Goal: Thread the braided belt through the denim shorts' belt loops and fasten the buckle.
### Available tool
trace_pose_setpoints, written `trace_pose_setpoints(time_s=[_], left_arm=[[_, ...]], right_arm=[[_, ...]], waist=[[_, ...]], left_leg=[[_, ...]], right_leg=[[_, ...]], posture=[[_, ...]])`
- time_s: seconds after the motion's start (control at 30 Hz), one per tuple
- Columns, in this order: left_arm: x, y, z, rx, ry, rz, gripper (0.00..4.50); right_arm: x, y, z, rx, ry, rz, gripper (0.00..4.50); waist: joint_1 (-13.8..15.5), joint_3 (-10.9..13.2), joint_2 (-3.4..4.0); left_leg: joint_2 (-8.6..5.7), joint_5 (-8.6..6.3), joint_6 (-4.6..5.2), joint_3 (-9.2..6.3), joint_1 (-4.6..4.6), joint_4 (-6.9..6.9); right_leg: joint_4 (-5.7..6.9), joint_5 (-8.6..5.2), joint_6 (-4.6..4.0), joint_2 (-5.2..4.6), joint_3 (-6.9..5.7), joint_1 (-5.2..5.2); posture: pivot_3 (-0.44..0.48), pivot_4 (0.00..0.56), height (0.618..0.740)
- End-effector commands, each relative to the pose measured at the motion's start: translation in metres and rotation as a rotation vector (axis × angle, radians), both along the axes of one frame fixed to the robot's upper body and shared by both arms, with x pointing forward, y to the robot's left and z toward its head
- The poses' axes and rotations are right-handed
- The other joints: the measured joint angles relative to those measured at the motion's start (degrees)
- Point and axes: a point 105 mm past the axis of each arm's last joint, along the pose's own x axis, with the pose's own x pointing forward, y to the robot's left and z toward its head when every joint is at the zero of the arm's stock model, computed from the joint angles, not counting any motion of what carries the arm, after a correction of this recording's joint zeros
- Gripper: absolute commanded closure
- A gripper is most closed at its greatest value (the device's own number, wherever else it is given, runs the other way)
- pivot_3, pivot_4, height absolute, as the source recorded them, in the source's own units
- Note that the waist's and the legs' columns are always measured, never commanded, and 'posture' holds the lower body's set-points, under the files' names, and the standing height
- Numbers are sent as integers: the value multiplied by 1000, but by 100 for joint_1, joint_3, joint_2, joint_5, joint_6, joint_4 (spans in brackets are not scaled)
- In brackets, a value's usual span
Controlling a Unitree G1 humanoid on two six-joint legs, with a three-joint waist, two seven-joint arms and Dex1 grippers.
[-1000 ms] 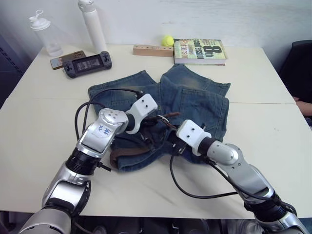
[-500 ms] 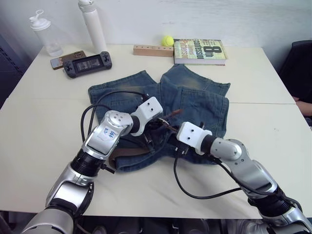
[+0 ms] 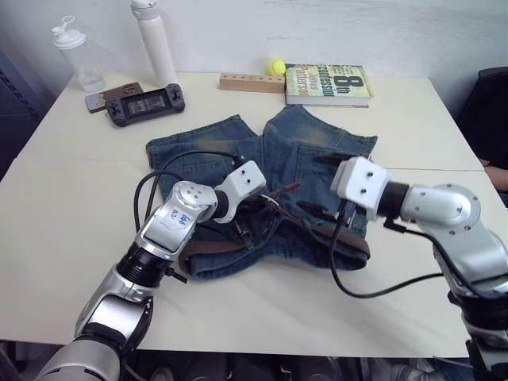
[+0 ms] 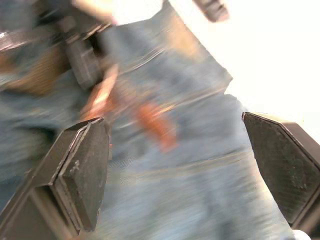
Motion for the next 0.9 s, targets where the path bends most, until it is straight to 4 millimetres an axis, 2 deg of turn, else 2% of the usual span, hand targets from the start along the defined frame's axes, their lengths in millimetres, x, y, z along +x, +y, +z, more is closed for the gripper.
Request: trace_pose_setpoints(time_s=[0.03,0.23,0.27,0.33,0.57,0.6,0.67,0.7,0.73,0.9], left_arm=[[-2,-9,12,-12,-47,-41,4500],[-2,-13,23,-28,-69,-53,4500],[-3,-13,24,-30,-70,-55,4500],[-4,-15,25,-33,-70,-60,4500],[-5,-17,29,-50,-78,-65,4500],[-5,-17,30,-52,-79,-64,4500],[-3,-15,34,-66,-79,-56,4500],[-3,-14,36,-84,-69,-52,3620],[-4,-12,39,-102,-54,-52,3528],[-7,0,47,-124,-23,-57,1457]], right_arm=[[6,5,3,-40,-49,34,21],[13,11,-18,-149,-49,91,21],[14,12,-19,-151,-58,96,253],[15,13,-19,-151,-69,104,815],[19,19,-15,-156,-79,154,4194],[20,18,-15,-163,-79,158,4454],[20,15,-15,-188,-82,162,4454],[20,13,-15,-198,-84,162,4500],[21,10,-15,-215,-90,160,4500],[24,-11,-10,-309,-128,158,4500]], waist=[[26,0,0],[55,0,0],[50,0,0],[40,0,0],[43,0,0],[44,0,0],[46,0,0],[46,0,0],[47,0,0],[38,0,0]], left_leg=[[0,0,0,0,0,0],[-1,-1,2,0,-4,3],[-1,-1,2,0,-5,3],[0,-1,2,0,-5,4],[1,-1,2,0,-5,9],[1,-1,2,-1,-5,9],[1,-1,2,-2,-5,8],[1,-1,2,-2,-5,8],[1,-1,2,-2,-6,8],[1,-1,2,-1,-6,9]], right_leg=[[0,0,0,0,0,0],[-3,0,0,0,-2,0],[-3,0,0,-1,-3,0],[-3,0,0,0,-3,0],[-1,0,0,1,-4,0],[-1,0,0,1,-5,0],[-1,0,0,1,-5,0],[-1,0,0,1,-5,0],[-2,0,0,0,-5,0],[-2,0,0,1,-5,0]], posture=[[0,150,738],[0,150,738],[0,150,738],[0,150,738],[0,150,738],[0,150,738],[0,150,738],[0,150,738],[0,150,738],[0,150,738]])
